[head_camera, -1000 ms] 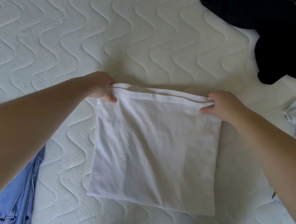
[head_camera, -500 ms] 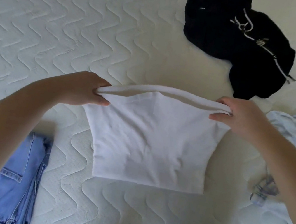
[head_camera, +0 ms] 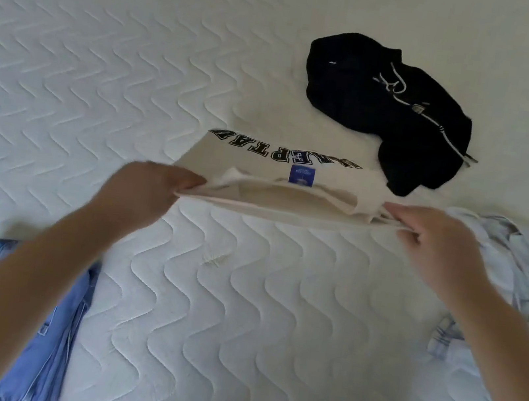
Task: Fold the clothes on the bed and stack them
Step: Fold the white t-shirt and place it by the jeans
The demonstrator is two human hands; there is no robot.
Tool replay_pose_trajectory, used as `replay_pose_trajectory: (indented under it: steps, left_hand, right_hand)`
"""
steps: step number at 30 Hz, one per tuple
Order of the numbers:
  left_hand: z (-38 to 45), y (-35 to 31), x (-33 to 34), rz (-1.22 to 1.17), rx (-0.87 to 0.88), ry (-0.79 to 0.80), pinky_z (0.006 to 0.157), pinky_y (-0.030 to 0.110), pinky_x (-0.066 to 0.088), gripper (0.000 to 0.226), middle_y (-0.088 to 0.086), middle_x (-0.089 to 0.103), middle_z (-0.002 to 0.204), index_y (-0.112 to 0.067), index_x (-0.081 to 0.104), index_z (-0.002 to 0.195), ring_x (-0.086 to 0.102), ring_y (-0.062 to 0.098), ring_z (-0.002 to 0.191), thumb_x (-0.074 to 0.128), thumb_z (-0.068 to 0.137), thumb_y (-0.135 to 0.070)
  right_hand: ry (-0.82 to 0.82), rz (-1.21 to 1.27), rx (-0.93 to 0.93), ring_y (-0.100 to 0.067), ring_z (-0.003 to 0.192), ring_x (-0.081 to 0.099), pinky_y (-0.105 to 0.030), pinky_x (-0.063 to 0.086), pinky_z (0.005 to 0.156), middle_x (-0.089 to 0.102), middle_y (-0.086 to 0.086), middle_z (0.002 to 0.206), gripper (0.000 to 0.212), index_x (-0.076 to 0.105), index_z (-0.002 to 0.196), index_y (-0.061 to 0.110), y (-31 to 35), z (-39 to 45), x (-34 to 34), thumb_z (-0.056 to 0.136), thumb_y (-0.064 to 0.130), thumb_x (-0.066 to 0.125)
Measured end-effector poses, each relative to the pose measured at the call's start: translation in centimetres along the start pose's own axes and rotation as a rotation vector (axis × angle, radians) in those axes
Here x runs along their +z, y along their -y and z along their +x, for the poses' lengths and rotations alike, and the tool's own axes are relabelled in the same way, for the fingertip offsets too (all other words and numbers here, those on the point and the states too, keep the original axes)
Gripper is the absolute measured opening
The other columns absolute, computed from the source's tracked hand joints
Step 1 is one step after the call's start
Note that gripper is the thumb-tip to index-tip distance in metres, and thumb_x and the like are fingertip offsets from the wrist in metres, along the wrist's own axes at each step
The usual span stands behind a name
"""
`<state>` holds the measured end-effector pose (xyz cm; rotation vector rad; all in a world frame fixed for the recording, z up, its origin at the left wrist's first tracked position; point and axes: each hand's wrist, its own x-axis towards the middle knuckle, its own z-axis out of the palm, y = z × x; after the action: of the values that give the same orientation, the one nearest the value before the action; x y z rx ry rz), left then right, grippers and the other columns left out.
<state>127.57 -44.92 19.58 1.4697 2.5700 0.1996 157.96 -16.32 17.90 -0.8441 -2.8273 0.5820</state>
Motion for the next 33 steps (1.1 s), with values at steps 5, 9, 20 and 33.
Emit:
replay_pose_trajectory:
  steps: [5,9,20,33]
  left_hand:
    - [-6.6,-1.4,11.6,-0.019,0.205,-0.152,0.066,0.043,0.060,0.050,0.010,0.076,0.099,-0.006,0.077,0.102,0.075,0.028,0.080,0.037,0.071,-0.003]
    - [-13.1,-2.8,19.2,-0.041,0.096,0.061,0.087,0.047,0.056,0.050,0.016,0.069,0.119,-0.001,0.071,0.115,0.068,0.035,0.108,0.046,0.073,0.006]
    - [-15.7,-2.9,20.8,-0.335,-0.331,0.034,0.099,0.048,0.048,0.039,0.018,0.055,0.135,-0.004,0.058,0.131,0.056,0.037,0.120,0.061,0.092,-0.005]
    - [-10.9,0.8,23.0,-0.687,-0.864,0.278,0.067,0.028,0.045,0.031,0.002,0.065,0.085,-0.006,0.069,0.111,0.062,0.027,0.082,0.065,0.093,-0.031]
  right_hand:
    - [0.073,-0.121,-0.012,-0.031,0.074,0.072,-0.041,0.059,0.063,0.075,-0.011,0.094,0.049,0.075,0.102,0.011,-1.9,-7.6,9.5,0.057,-0.009,0.079]
    - [0.202,-0.192,-0.003,-0.031,0.085,0.073,-0.039,0.059,0.061,0.075,-0.012,0.100,0.055,0.076,0.098,0.008,-2.5,-14.3,15.0,0.046,-0.009,0.086]
    - [0.144,0.086,0.537,-0.036,0.104,0.062,-0.043,0.049,0.091,0.067,-0.016,0.114,0.030,0.062,0.122,0.006,-2.9,-15.3,16.4,0.094,0.011,0.054]
    - [0.306,0.306,0.951,-0.037,0.097,0.062,-0.030,0.035,0.070,0.067,-0.022,0.109,0.039,0.064,0.108,-0.001,-4.6,-10.7,18.8,0.096,0.036,0.056]
